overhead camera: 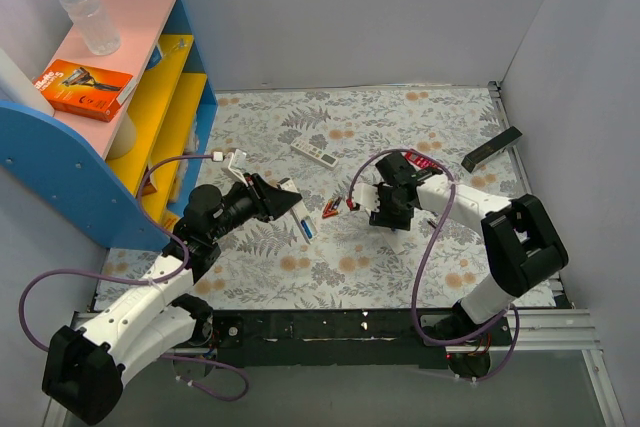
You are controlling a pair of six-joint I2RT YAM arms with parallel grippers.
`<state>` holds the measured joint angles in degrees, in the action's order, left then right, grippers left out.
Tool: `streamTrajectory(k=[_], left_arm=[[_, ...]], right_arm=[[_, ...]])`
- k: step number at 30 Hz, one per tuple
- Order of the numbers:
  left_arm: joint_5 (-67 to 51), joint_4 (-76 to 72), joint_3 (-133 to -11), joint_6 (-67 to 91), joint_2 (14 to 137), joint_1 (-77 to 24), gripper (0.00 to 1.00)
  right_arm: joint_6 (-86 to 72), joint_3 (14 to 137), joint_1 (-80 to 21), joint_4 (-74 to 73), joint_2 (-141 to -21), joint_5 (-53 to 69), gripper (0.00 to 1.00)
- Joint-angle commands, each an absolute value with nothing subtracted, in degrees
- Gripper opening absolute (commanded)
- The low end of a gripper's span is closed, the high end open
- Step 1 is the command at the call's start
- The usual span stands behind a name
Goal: Load the batteries into the remote control
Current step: Pick up the battery from the center of the board.
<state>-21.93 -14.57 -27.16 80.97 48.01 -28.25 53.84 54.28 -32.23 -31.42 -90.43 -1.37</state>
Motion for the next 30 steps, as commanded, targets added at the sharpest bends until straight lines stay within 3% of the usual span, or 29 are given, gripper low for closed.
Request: streamTrajectory(k=[1, 9, 15, 18, 30], left_arm=[[-21.4, -14.1, -29.8, 80.1, 46.3, -28.4, 0.00], [-20.9, -13.0, -29.8, 79.7, 45.3, -28.3, 0.00], [-20.8, -12.9, -29.5, 79.7, 44.6, -28.4, 0.00], [-20.7, -12.8, -29.4, 79.7, 44.4, -28.4, 0.00], [-20.6, -14.1, -28.8, 80.3, 44.9, -28.4, 0.00]], right_arm=[[58.2, 54.3, -32.3, -30.9, -92.5, 1.8, 0.62], [58.5, 53.2, -32.3, -30.6, -94.4, 3.6, 0.56], [53.8, 56.9, -32.1, -33.0, -96.1, 8.7, 0.41], [51.2, 57.9, -31.3, -33.4, -97.2, 9.8, 0.24], [19.4, 62.8, -28.4, -32.2, -102.2, 2.1, 0.26]])
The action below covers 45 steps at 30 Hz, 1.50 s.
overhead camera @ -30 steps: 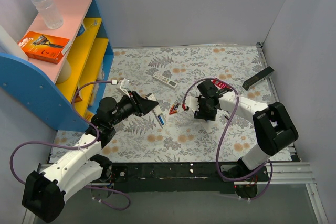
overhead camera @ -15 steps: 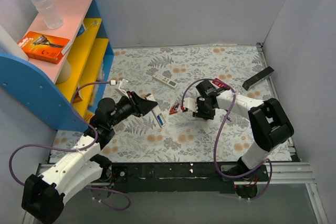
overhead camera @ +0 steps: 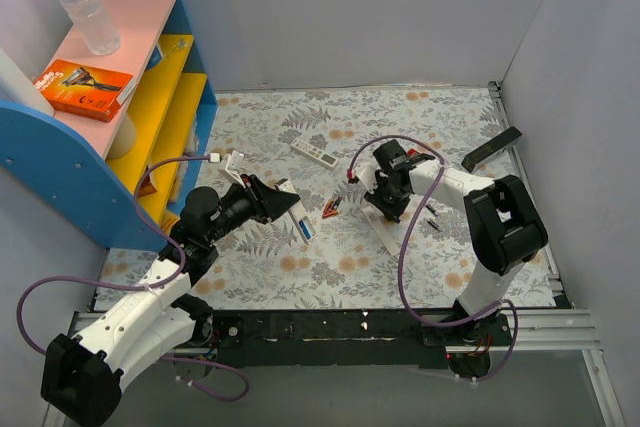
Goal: Load the batteries into the remote control
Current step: Pick up the battery from the center of the board.
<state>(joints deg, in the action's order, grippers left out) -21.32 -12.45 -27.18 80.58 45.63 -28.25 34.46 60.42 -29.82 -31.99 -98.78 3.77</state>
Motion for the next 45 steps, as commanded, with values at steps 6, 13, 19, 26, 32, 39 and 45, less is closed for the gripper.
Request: streamTrajectory(k=[6, 13, 19, 26, 32, 39, 45], left_arm=[[-20.8, -14.9, -28.7, 81.0, 45.7, -28.4, 0.00], [-20.8, -15.4, -28.7, 81.3, 46.4, -28.4, 0.00], [-21.0, -15.5, -29.0, 81.5, 46.8, -28.4, 0.00], [-21.3, -16.3, -28.7, 82.3, 47.3, -28.4, 0.00], [-21.5, -17.0, -28.7, 82.7, 48.2, -28.4, 0.00], [-21.7, -18.5, -28.7, 83.5, 49.0, -28.4, 0.00], [-21.5, -21.3, -27.8, 84.8, 50.1, -28.4, 0.00]], right_arm=[[12.4, 61.7, -28.4, -30.7, -102.7, 1.7, 0.37], [13.6, 58.3, -28.2, -30.7, -99.9, -2.0, 0.48], [13.8, 55.4, -27.8, -30.4, -98.4, -3.4, 0.47], [14.2, 53.7, -25.8, -31.3, -96.3, -3.9, 0.38], [14.4, 53.2, -25.3, -31.0, -95.4, -2.0, 0.35], [14.5, 53.0, -25.3, -29.4, -96.5, -0.7, 0.32], [14.2, 53.7, -25.3, -30.0, -96.2, -0.4, 0.09]])
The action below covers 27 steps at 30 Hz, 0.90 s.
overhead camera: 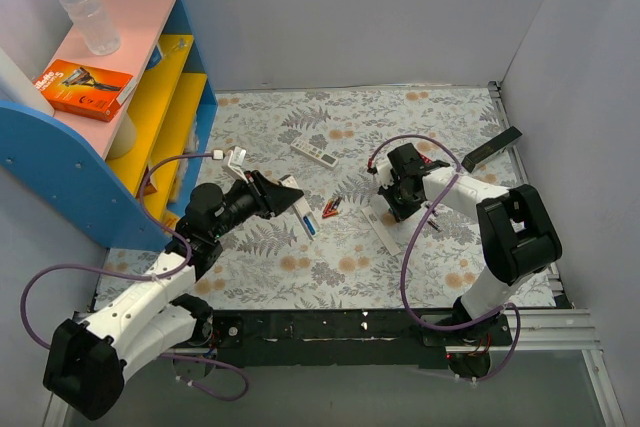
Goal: Load the batteries into the remote control
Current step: Pick up the battery from the center of the board.
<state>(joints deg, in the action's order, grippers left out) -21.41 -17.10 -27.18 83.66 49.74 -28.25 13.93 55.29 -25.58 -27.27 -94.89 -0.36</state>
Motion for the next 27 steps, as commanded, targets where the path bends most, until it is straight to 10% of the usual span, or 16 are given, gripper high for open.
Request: streamTrajectory(k=[1, 27], left_arm=[[-21.5, -22.1, -27.6, 85.2, 50.6, -28.3, 0.00], [-19.1, -59.8, -22.3, 98.6, 70.7, -28.7, 0.00]], right_arm=[[14.2, 53.9, -25.3, -30.1, -95.7, -0.9, 0.05], [-10.1, 79.0, -43.2, -47.4, -74.2, 11.9, 0.01]])
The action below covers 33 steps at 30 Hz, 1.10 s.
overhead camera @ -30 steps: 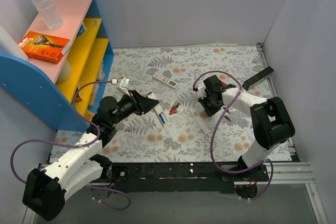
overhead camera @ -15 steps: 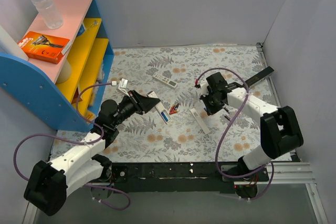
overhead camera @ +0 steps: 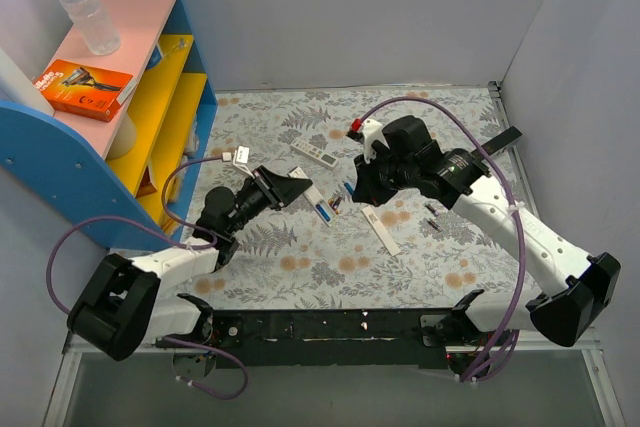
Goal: Load the batteries into the remote control
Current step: Pick up the battery from the center of the board, then load the battery into the remote control.
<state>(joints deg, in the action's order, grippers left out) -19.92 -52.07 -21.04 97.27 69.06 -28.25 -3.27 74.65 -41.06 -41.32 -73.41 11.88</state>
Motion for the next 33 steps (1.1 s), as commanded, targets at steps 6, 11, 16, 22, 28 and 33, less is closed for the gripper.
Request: streamTrajectory(k=[6, 11, 16, 22, 28, 33], left_arm=[[-18.5, -63.2, -23.6, 98.3, 73.7, -29.7, 0.00], [-17.8, -64.6, -23.4, 98.6, 74.4, -30.7, 0.00], [-17.7, -65.9, -23.0, 100.3, 75.0, -31.3, 0.00], [-18.5, -66.2, -23.3, 102.3, 75.5, -31.7, 0.00], [-19.2, -66.7, -22.8, 103.4, 75.6, -32.0, 0.00], [-19.5, -68.2, -22.5, 105.4, 76.0, -32.1, 0.00]], right_arm=[[-14.1, 84.4, -46.9, -54.2, -78.1, 9.1, 0.01], [-15.5, 86.5, -49.0, -57.1, -80.9, 9.0, 0.01], [-15.6, 87.4, -49.8, -58.3, -83.1, 9.1, 0.01], [-15.3, 89.6, -49.9, -59.4, -86.0, 8.6, 0.01], [-15.4, 91.5, -49.9, -61.3, -88.2, 6.8, 0.01], [-15.5, 91.8, -50.0, -61.5, -88.9, 6.2, 0.01]])
